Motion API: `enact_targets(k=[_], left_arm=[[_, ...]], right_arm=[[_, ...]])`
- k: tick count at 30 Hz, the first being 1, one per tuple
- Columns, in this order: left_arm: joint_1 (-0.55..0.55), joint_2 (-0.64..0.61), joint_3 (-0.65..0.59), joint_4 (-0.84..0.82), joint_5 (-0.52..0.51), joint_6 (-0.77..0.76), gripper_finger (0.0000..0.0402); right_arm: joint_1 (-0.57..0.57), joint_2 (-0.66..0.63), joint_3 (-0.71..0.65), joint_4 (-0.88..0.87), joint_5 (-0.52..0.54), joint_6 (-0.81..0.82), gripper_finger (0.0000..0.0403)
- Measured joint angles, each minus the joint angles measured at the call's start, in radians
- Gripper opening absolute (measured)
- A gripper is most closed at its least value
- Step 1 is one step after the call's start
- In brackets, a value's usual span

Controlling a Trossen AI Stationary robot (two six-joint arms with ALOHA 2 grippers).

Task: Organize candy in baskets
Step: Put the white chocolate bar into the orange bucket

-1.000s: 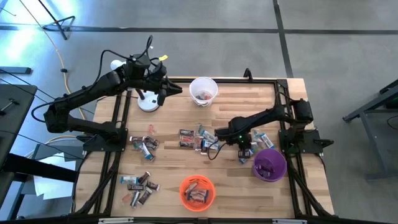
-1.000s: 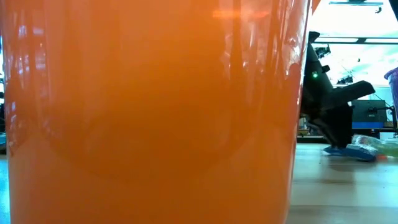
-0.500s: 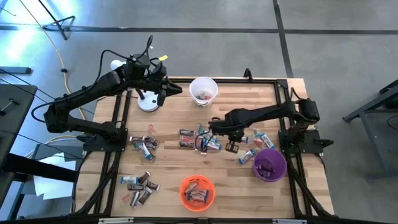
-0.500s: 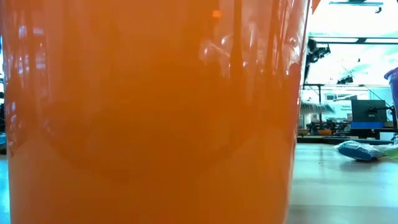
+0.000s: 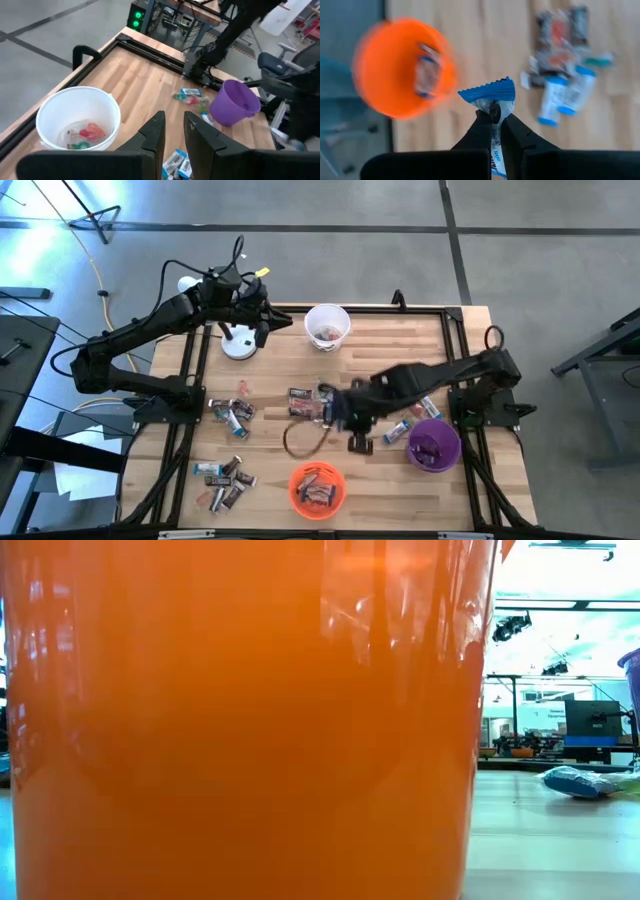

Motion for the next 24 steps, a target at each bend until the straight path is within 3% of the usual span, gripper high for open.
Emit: enact_targets(k=[11,19,24], left_arm=[[0.000,0.000,0.000,-0.002,0.002,-0.085,0.0055],[0.000,0.000,0.000,-0.009,0.002,-0.097,0.0055],[0.000,0.000,0.000,-0.009,0.002,-0.096,0.0055]], right_arm=[[0.206,0.006,-0.243,0.602,0.070,0.235,0.0004],[0.215,0.007,-0.409,0.742,0.128,0.386,0.0010],[0.193,0.007,-0.453,0.818,0.083,0.386,0.0055]])
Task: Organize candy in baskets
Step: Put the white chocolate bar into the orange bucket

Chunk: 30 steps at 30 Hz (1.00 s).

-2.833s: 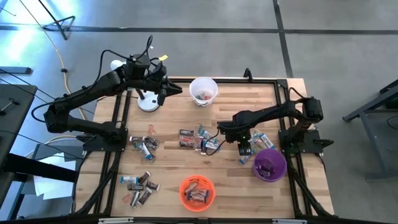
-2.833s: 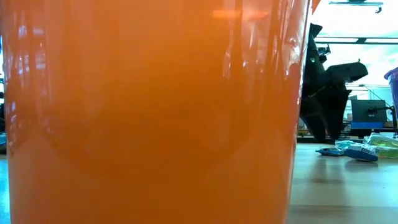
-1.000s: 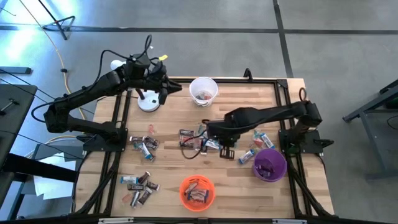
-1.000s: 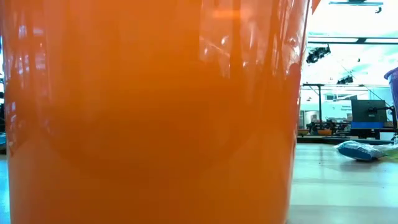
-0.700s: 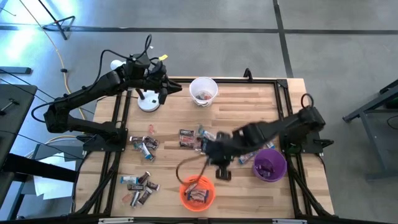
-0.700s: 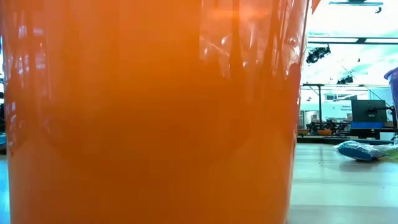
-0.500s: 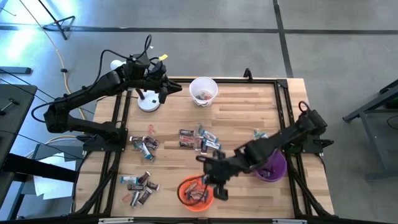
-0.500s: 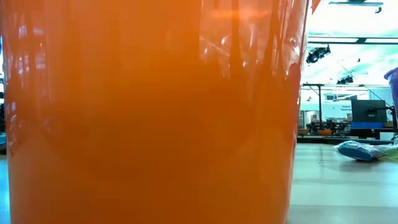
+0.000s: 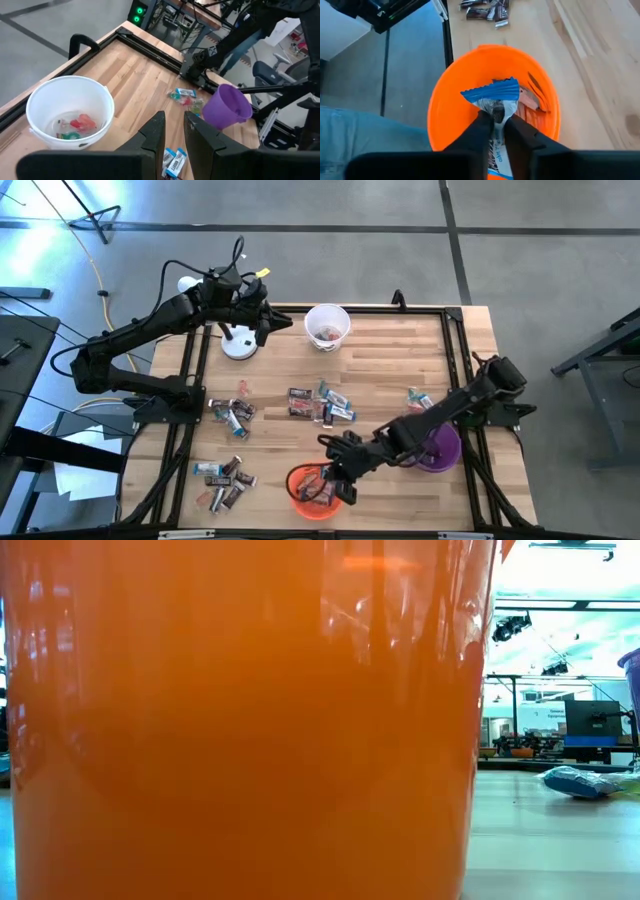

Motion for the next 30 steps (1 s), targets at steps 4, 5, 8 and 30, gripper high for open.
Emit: enact_targets(k=[4,5,8,30], left_arm=[[0.000,0.000,0.000,0.000,0.000,0.002,0.0055],[0.000,0.000,0.000,-0.001,0.000,0.002,0.0055],[0.000,0.000,0.000,-0.011,0.000,0.002,0.0055],[0.000,0.000,0.000,-0.067,-0.005,0.073,0.0055]], right_arm=[[-0.018,-0.002,-0.001,0.036,-0.009,-0.041,0.0113],[-0.021,-0.001,-0.001,0.034,-0.020,-0.055,0.0126],[-0.026,-0.001,-0.001,0.034,-0.082,-0.071,0.0158],[-0.167,-0.041,0.019,-0.938,-0.204,-0.535,0.0161]])
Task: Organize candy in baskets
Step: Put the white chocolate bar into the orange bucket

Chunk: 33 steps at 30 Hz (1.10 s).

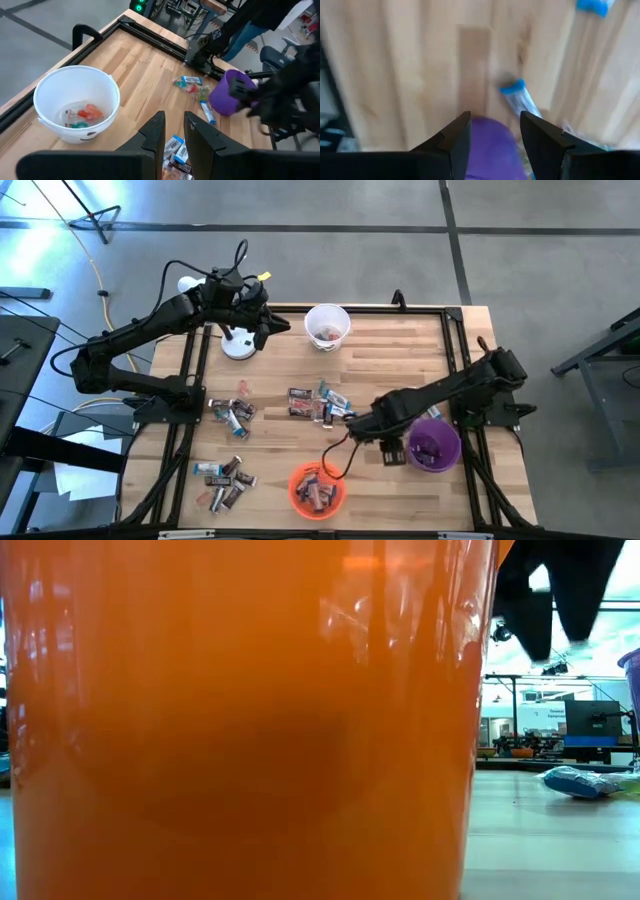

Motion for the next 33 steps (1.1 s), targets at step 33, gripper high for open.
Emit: enact_targets(k=[33], left_arm=[[0.000,0.000,0.000,0.001,-0.001,0.078,0.0055]], right_arm=[[-0.176,-0.005,-0.501,0.456,-0.131,-0.043,0.0143]])
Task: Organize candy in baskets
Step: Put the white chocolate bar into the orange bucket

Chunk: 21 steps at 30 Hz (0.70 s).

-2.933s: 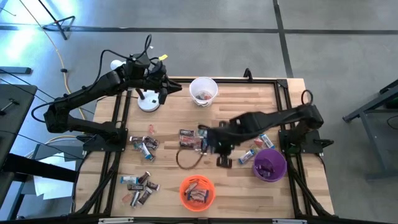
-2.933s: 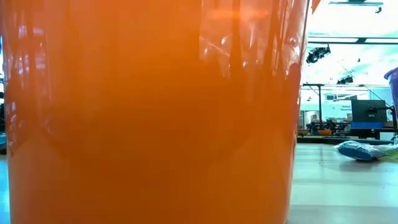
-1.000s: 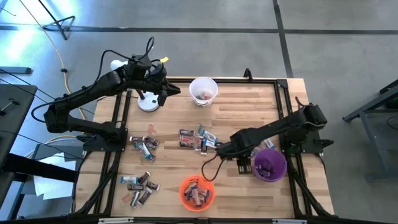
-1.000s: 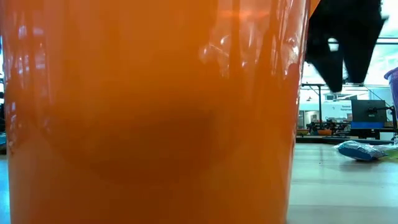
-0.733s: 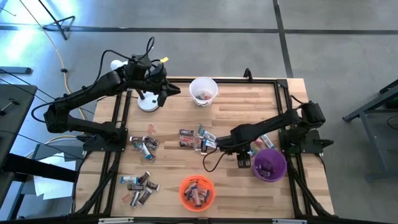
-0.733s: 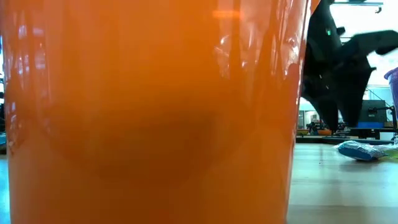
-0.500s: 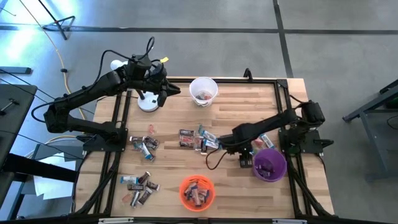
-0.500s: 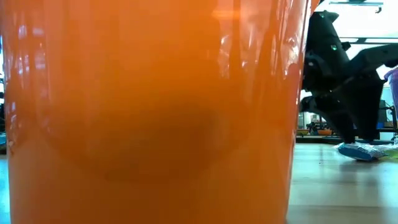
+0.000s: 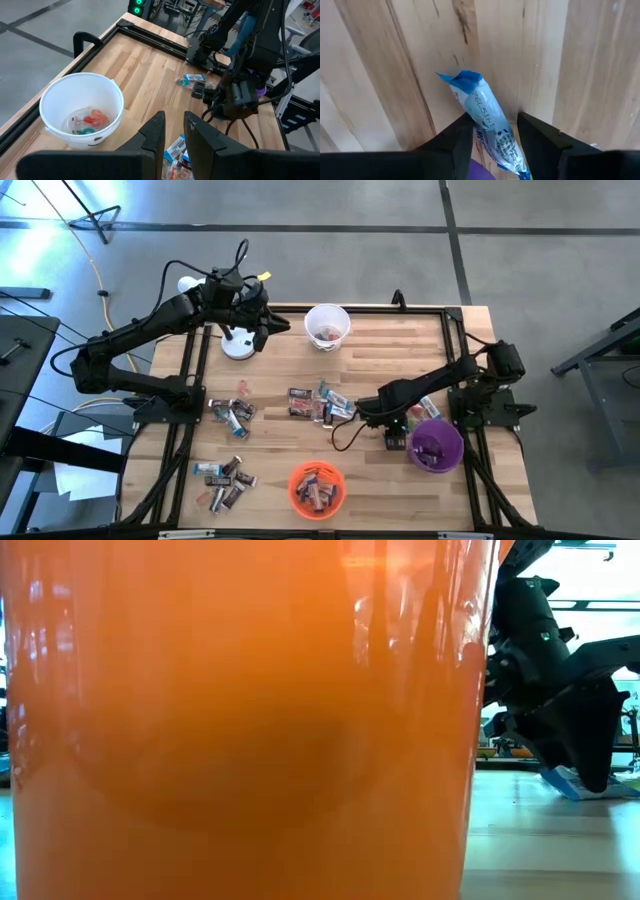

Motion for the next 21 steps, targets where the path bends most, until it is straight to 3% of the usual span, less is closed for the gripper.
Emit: enact_targets(k=[8,14,21], left_arm=[[0.000,0.000,0.000,0.000,0.000,0.000,0.0055],[0.000,0.000,0.000,0.000,0.001,-0.001,0.0055],[0.000,0.000,0.000,0.000,0.001,-0.001,0.0055]], right_arm=[[-0.001,0.002,0.000,0.008,-0.052,0.104,0.0016],[0.001,-0.005,0.023,-0.019,-0.077,0.156,0.0022],[0.001,-0.008,0.204,-0.118,-0.012,0.126,0.0008]])
